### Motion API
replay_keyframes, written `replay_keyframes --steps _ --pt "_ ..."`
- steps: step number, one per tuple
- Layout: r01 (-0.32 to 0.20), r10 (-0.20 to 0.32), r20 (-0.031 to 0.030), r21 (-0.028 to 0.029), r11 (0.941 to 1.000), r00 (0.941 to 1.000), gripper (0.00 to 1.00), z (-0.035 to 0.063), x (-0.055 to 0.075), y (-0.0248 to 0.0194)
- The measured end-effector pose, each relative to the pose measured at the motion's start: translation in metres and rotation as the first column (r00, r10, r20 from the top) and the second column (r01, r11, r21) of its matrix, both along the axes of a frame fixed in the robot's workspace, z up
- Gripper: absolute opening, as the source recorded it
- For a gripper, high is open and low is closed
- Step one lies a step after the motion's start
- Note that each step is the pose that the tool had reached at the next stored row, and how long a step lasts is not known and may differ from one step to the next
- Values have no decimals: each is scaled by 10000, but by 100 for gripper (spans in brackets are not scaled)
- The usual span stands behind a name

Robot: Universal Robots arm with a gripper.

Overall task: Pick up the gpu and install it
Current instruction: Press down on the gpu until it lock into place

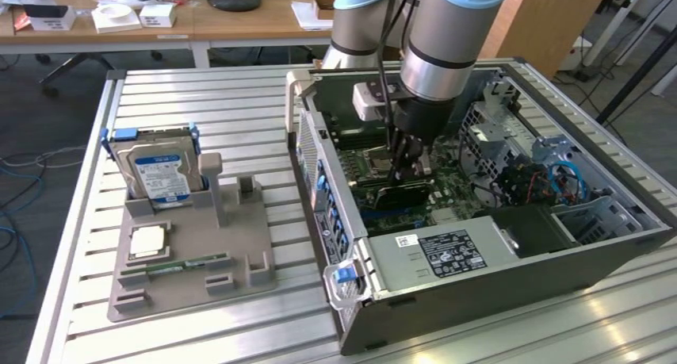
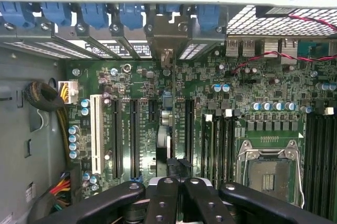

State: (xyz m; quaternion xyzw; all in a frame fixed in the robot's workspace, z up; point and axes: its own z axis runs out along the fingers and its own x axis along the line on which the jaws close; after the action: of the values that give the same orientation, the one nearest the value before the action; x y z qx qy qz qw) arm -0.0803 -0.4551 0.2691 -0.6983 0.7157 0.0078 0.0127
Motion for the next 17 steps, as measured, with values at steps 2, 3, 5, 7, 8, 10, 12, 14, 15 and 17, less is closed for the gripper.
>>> replay_keyframes --steps 2,3,5,7,8,10,12,14,15,17 --pt "0 0 -1 -3 10000 10000 10 -2 0 0" --pt "0 0 -1 -3 10000 10000 10 -2 0 0" --pt "0 0 0 -1 10000 10000 10 -6 0 1" --pt "0 0 1 0 10000 10000 10 -12 0 5" --pt "-1 1 0 -1 10000 10000 10 -13 0 5" --pt "-1 1 0 -2 10000 10000 10 -13 0 5" --pt "0 0 0 -2 10000 10000 10 -13 0 5" --pt "0 0 0 0 10000 10000 10 -15 0 7" --pt "0 0 1 0 10000 10000 10 -15 0 7" --pt "1 -1 0 -1 10000 10000 10 -14 -3 7"
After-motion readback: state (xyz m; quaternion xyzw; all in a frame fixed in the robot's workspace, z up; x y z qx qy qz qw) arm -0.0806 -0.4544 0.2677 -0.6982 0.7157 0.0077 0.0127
